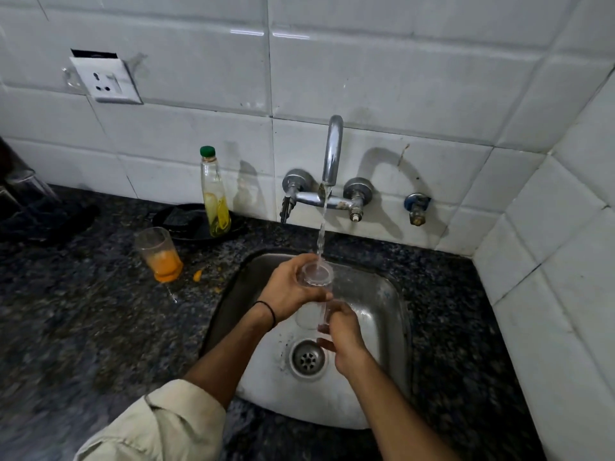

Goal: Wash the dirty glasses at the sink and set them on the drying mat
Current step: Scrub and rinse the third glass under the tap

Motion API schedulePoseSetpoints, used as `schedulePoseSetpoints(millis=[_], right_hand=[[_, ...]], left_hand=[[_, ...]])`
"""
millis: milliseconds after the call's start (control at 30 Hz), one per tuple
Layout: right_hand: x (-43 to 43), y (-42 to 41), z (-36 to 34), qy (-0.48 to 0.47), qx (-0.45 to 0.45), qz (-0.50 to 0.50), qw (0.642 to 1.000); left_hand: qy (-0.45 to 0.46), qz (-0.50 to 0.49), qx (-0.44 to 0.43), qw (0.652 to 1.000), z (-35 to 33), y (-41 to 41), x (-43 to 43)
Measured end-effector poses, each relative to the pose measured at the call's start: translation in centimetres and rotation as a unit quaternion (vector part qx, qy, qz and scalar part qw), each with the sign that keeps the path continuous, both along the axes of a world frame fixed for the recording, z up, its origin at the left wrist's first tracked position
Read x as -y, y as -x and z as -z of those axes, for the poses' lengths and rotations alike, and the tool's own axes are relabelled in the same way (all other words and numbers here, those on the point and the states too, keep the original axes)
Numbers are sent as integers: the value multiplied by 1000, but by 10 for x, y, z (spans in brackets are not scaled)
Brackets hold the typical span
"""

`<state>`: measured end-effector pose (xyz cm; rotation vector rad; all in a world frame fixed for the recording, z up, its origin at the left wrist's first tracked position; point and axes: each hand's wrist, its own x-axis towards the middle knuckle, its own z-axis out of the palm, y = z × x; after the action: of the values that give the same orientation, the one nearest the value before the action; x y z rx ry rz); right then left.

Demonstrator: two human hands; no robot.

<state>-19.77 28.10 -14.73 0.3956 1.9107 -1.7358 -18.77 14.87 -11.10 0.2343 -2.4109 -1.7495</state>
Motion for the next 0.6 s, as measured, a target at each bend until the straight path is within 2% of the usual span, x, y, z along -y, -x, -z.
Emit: schedulePoseSetpoints(millis=[67, 167, 267, 400, 500, 600], right_hand=[[-5, -3, -1, -58, -101, -74, 990], [-5, -4, -6, -101, -170, -135, 971], [-1, -2, -11, -116, -210, -116, 964], [4, -3, -7, -53, -231, -71, 969], [7, -10, -3, -45, -232, -46, 970], [13, -14, 7, -44, -245, -30, 968]], left_hand=[[-1, 2, 0, 1000, 1, 2, -1], [8, 11, 3, 1000, 2, 3, -3], [26, 9, 2, 1000, 4, 2, -3], [42, 21, 5, 999, 0, -4, 3], [6, 62, 11, 998, -5, -11, 17], [-38, 56, 19, 998, -6, -22, 37]])
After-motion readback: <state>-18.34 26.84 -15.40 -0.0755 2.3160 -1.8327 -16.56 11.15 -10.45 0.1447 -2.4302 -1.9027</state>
